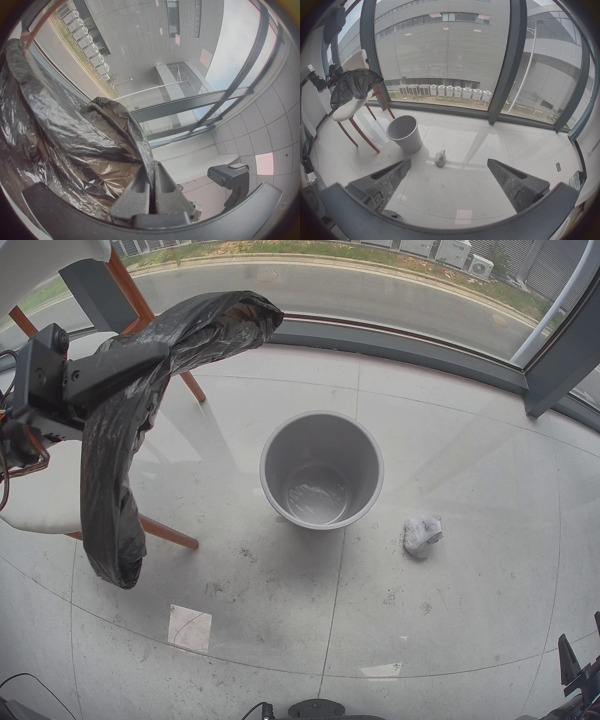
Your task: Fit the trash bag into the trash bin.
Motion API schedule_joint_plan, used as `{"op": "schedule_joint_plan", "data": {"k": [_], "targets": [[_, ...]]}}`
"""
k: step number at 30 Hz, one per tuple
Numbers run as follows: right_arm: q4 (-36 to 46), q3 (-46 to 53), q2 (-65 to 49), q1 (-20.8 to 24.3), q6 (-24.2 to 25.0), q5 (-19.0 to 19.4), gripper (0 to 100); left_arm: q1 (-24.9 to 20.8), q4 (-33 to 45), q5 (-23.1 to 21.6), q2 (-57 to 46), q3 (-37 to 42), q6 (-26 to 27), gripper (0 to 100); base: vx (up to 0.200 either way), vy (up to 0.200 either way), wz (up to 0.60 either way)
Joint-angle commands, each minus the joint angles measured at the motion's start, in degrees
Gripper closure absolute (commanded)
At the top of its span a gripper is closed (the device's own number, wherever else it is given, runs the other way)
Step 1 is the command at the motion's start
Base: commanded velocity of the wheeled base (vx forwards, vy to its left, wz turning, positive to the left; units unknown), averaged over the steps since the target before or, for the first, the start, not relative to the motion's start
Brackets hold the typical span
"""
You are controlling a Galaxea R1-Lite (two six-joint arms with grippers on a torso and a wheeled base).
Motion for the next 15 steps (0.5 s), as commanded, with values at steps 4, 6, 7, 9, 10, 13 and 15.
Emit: {"op": "schedule_joint_plan", "data": {"k": [4,6,7,9,10,13,15], "targets": [[0.0,1.0,0.0,0.0,0.0,0.0,0,-1.4,-6.9,-0.1,6.9,0.1,-6.1,100,0.000,0.000,0.00],[0.0,1.0,0.0,0.0,0.0,0.0,0,-3.1,-11.0,-0.1,9.5,0.2,-7.8,100,0.000,0.000,0.00],[0.0,1.0,0.0,0.0,0.0,0.0,0,-3.5,-12.3,-0.1,10.3,0.3,-8.1,100,0.000,0.000,0.00],[0.0,1.0,0.0,0.0,0.0,0.0,0,-4.0,-15.7,-0.1,13.0,0.5,-8.8,100,0.000,0.000,0.00],[0.0,1.0,0.0,0.0,0.0,0.0,0,-4.1,-17.5,-0.1,14.4,0.5,-9.1,100,0.000,0.000,0.00],[0.0,1.0,0.0,0.0,0.0,0.0,0,-4.8,-22.5,-0.2,17.7,0.4,-10.0,100,0.000,0.000,0.00],[0.0,1.0,0.0,0.0,0.0,0.0,0,-5.3,-28.5,-0.2,21.2,0.3,-11.4,100,0.000,0.000,0.00]]}}
